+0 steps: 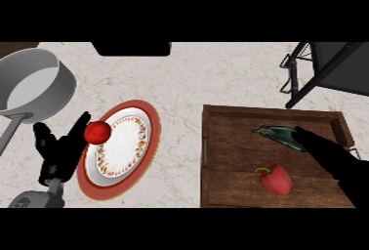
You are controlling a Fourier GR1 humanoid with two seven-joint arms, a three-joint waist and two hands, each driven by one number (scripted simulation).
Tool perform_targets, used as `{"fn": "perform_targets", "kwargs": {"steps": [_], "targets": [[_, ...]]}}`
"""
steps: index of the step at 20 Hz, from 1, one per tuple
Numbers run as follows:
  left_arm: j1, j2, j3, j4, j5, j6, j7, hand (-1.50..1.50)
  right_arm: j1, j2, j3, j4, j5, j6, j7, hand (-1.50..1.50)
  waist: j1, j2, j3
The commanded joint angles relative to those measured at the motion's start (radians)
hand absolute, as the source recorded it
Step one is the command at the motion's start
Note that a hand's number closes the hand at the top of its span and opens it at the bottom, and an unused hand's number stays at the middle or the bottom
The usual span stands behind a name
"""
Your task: Pick the bell pepper from the tray and place it in the tiered shelf
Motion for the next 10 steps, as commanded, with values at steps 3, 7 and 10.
{"fn": "perform_targets", "kwargs": {"steps": [3,7,10], "targets": [[0.020,0.017,0.038,0.003,0.009,-0.027,0.068,0.00,0.062,0.086,0.097,0.001,0.198,-0.019,0.050,-1.50,-0.009,0.003,-0.004],[0.024,-0.022,0.021,-0.009,-0.035,-0.007,0.061,0.00,0.015,0.147,0.113,0.113,0.301,-0.031,0.012,-1.50,-0.005,0.004,-0.004],[0.059,-0.061,0.002,-0.036,-0.064,0.007,0.054,0.00,0.025,0.169,0.087,0.096,0.304,-0.007,0.023,-1.50,-0.006,0.003,-0.004]]}}
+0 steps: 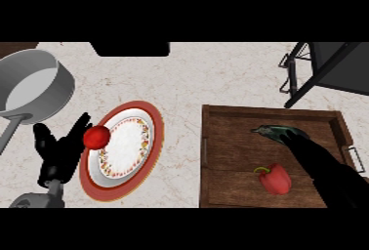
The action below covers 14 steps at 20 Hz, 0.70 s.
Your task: Pick the bell pepper from the tray and place it in the tiered shelf
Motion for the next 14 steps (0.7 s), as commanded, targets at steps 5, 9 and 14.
{"fn": "perform_targets", "kwargs": {"steps": [5,9,14], "targets": [[-0.013,-0.064,0.010,0.070,-0.047,-0.004,0.000,0.00,0.074,0.091,0.041,0.038,0.153,-0.022,-0.055,-1.50,-0.005,0.004,-0.005],[0.019,-0.019,0.053,0.063,-0.030,-0.072,-0.009,0.00,0.066,0.156,0.112,0.071,0.261,-0.044,-0.029,-1.50,-0.003,0.004,-0.005],[0.003,-0.066,0.034,0.069,-0.056,-0.061,-0.006,0.00,0.006,0.163,0.016,0.251,0.260,-0.077,-0.137,-1.50,-0.001,0.006,-0.005]]}}
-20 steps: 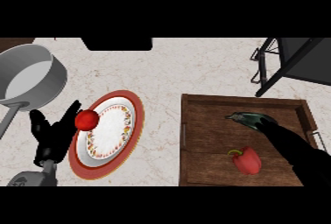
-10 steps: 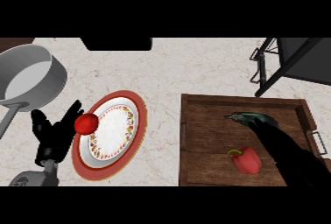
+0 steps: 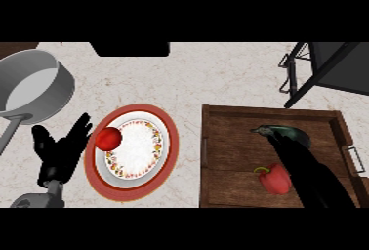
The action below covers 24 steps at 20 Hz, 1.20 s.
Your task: Pick the bell pepper from the tray and place it in the tiered shelf
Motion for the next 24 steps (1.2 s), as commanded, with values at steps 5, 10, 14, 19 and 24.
{"fn": "perform_targets", "kwargs": {"steps": [5,10,14,19,24], "targets": [[0.055,-0.030,-0.009,-0.052,-0.050,0.016,0.072,0.00,-0.074,0.082,-0.041,0.161,0.082,-0.021,-0.075,-1.50,0.004,0.006,-0.006],[-0.032,-0.036,0.038,0.006,-0.041,-0.011,0.111,0.00,-0.037,0.115,-0.059,0.153,0.103,-0.042,-0.131,-1.50,-0.002,0.006,-0.006],[-0.026,-0.017,0.072,0.010,-0.027,-0.051,0.101,0.00,-0.088,0.158,-0.062,0.267,0.125,-0.076,-0.197,-1.50,0.001,0.006,-0.006],[-0.025,-0.056,0.037,-0.013,-0.085,0.008,0.110,0.00,-0.153,0.139,-0.047,0.306,0.132,0.036,-0.198,1.50,0.005,0.007,-0.006],[-0.031,-0.068,0.042,0.035,-0.088,-0.011,0.070,0.00,-0.106,0.097,-0.006,0.356,0.140,0.013,-0.346,1.50,0.000,0.008,-0.006]]}}
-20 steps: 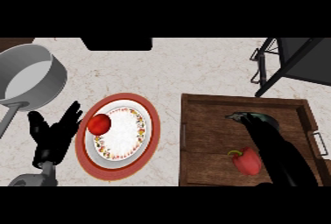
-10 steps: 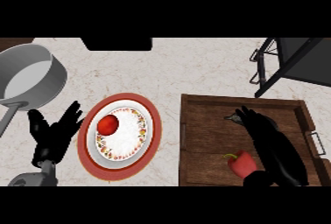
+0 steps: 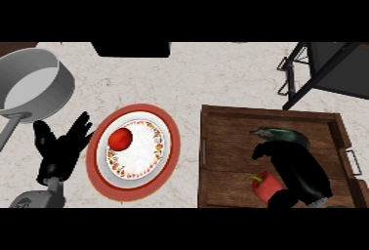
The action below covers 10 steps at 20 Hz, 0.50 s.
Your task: Pick the bell pepper from the tray and place it in the tiered shelf
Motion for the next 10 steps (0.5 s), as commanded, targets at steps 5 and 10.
{"fn": "perform_targets", "kwargs": {"steps": [5,10], "targets": [[-0.014,-0.018,0.008,0.042,-0.014,0.001,0.005,0.00,0.057,0.068,0.079,0.045,0.042,-0.066,-0.084,1.50,-0.008,0.021,0.018],[0.037,-0.011,0.015,0.024,-0.003,-0.040,-0.009,0.00,0.125,0.007,-0.012,-0.155,-0.029,-0.030,-0.109,1.50,-0.011,0.020,0.018]]}}
